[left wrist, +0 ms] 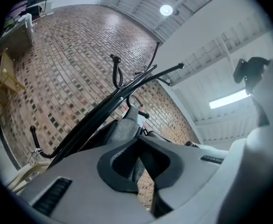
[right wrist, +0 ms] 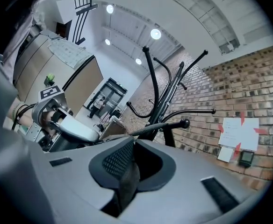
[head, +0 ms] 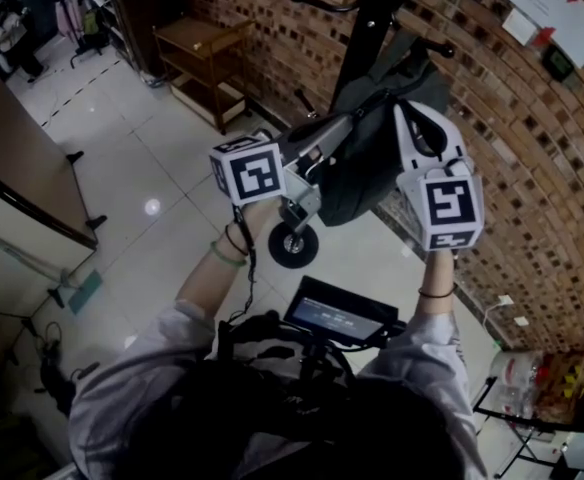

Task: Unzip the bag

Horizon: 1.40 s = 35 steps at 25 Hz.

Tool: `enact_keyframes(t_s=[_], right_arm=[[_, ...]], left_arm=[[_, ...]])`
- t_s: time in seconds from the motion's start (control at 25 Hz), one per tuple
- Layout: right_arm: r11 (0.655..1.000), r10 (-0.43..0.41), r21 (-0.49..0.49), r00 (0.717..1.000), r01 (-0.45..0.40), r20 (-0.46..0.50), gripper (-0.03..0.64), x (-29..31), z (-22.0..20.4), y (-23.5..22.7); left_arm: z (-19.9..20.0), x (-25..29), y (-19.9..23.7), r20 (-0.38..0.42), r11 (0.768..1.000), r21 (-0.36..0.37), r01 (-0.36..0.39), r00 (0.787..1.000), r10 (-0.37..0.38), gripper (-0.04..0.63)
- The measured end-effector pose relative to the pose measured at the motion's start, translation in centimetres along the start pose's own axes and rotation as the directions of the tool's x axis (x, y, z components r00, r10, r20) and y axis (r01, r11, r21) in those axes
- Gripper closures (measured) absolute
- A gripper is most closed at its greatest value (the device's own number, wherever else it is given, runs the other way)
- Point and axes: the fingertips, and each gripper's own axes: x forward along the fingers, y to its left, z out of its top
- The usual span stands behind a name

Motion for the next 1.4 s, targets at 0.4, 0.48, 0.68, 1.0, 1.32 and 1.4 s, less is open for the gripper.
enact_keyframes(t_s=[0.4, 0.48, 0.68, 1.0, 1.32, 1.4], right_arm=[[0.997, -0.028, 0.069, 0.999, 0.030, -0.032, 0.612, -0.8, -0.9, -1.7], [0.997, -0.008, 0.081, 1.000, 0.010, -0.018, 0.612, -0.7, -0.9, -1.7], [0.995, -0.001, 0.097, 1.000, 0.003, -0.015, 0.611, -0.7, -1.1, -2.1], [0.993, 0.006, 0.117, 1.000, -0.005, -0.007, 0.609, -0.9, -1.3, -2.5], [0.993, 0.004, 0.122, 1.000, -0.003, -0.008, 0.606, -1.1, -1.5, -3.3], [0.992, 0.007, 0.128, 1.000, -0.007, -0.004, 0.604, -1.0, -1.5, -3.4]], left_arm=[[-1.1, -1.3, 0.4, 0.060, 0.999, -0.033, 0.030, 0.998, -0.028, 0.589], [-1.4, -1.6, 0.5, 0.060, 1.000, -0.019, 0.015, 0.998, -0.014, 0.589], [-2.4, -2.4, 1.1, 0.058, 1.000, -0.022, -0.017, 0.998, 0.019, 0.589], [-3.6, -3.5, 1.5, 0.064, 0.997, 0.014, -0.070, 0.996, 0.069, 0.589], [-5.0, -4.5, 2.2, 0.082, 0.995, 0.016, -0.097, 0.992, 0.095, 0.589], [-5.4, -4.7, 2.4, 0.098, 0.996, 0.010, -0.084, 0.992, 0.083, 0.589]])
